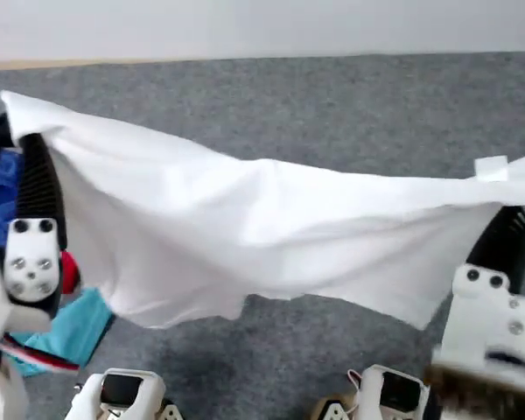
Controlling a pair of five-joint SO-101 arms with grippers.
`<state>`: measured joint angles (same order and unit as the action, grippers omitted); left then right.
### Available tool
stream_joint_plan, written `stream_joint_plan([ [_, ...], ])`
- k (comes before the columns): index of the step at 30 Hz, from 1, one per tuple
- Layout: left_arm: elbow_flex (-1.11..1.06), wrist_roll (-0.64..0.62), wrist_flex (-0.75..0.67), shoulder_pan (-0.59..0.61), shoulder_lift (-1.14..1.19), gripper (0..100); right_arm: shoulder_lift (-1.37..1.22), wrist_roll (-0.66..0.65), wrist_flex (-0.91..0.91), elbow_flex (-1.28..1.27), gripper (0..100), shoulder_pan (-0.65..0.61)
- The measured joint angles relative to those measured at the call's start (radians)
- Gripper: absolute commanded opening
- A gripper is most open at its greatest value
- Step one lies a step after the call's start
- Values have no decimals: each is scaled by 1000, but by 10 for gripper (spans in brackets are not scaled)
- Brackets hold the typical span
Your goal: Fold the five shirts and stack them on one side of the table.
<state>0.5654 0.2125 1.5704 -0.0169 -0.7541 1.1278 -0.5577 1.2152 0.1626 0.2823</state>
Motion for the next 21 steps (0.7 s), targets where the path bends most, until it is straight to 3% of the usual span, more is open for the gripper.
stream_joint_plan([
  [21, -55, 0, 9, 0, -167, 3, 72, -3, -57, -57, 9, 15],
])
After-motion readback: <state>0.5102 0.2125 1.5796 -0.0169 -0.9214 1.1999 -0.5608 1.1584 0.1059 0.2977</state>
